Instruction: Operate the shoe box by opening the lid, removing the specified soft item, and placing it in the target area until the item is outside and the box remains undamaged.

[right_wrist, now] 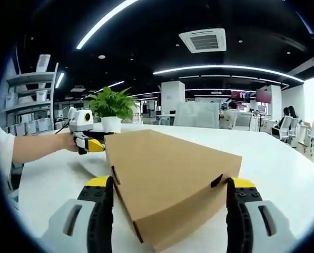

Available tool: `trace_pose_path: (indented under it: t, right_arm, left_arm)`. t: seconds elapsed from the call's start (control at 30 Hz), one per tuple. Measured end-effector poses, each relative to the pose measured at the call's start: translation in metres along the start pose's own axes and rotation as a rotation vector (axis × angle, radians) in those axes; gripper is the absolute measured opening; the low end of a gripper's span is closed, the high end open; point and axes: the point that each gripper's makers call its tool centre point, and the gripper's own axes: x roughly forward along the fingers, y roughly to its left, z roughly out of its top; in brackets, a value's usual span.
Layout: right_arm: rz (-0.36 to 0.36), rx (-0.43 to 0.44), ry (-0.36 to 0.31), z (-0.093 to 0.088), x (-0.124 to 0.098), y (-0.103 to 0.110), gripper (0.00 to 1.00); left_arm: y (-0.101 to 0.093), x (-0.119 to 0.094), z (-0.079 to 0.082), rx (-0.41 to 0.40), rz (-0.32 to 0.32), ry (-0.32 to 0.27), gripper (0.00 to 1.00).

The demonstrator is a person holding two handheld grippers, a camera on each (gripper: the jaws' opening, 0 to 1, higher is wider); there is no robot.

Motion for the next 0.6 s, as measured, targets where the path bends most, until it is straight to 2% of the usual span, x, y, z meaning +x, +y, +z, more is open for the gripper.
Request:
trace_pose_path:
  t: [0.47, 0.6]
  right_arm:
    - [0.01, -0.002, -0.007, -0.001, -0.005, 0.003, 0.9]
    - [0.016, -0.004, -0.006, 0.0, -0.008, 0.005, 0.9]
  left_arm:
    - [-0.006, -0.004, 0.0, -0.003, 0.011, -0.008, 0.76]
    - [-0.01, -0.006, 0.0, -0.002, 0.017, 0.005, 0.76]
